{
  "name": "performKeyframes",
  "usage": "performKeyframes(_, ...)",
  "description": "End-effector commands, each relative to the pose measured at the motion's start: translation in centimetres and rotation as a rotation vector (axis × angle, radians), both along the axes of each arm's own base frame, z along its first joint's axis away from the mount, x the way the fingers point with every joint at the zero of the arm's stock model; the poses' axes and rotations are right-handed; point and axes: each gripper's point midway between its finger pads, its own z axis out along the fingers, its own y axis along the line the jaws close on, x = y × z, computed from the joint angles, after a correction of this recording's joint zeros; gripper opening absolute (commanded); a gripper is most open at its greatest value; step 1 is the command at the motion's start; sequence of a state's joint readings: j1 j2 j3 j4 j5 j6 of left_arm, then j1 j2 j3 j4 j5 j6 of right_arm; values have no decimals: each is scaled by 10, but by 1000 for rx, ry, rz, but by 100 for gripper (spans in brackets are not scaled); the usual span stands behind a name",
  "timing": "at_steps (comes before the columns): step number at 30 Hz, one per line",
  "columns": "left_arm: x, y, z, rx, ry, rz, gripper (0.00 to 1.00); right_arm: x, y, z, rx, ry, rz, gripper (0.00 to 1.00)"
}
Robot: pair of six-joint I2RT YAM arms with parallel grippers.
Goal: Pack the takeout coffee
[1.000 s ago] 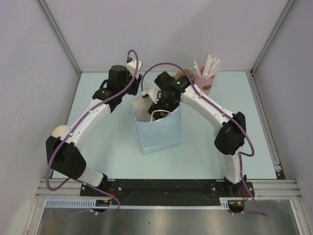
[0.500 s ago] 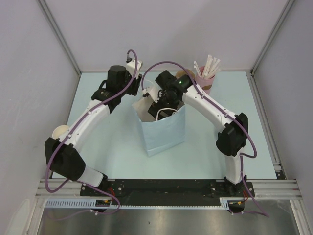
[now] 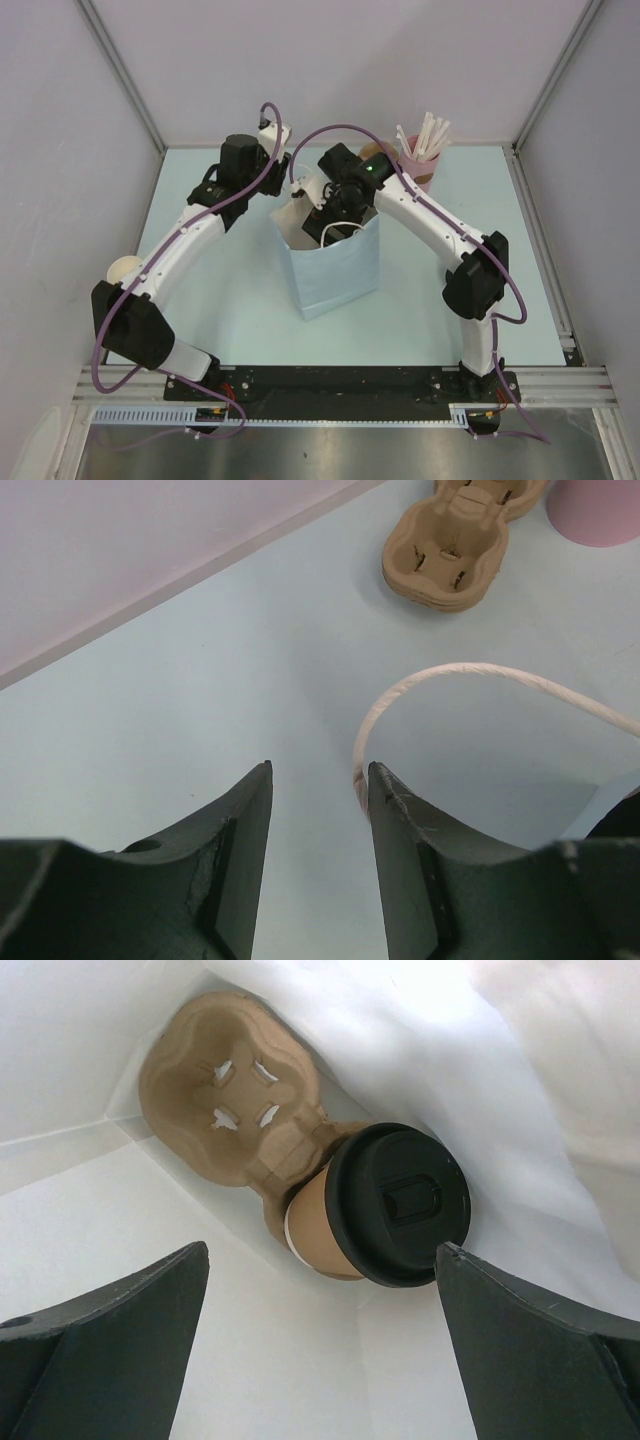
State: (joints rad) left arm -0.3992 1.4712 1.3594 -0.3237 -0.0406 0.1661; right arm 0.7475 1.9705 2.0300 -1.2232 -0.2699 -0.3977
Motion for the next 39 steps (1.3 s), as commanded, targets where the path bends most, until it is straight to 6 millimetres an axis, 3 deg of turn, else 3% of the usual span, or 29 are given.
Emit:
performKeyframes(1,-6,-1,25,-27,-63,-18,49,-3,2,40,70,-83,17,100)
performKeyframes(20,-7,-3,22,-20,-54,-25,49,-24,11,82,193,-120,106,100)
performKeyframes(27,-9,-5,20,-23,-55,-43,49,-32,11,114,259,-181,129,100)
performKeyframes(33,-17,-14,24,-41,-66,-104,50,-24,3,151,309,-310,88,100)
performKeyframes(39,-20,-19,25,-43,-67,-135,50,-24,-3,167,331,-357,70,100)
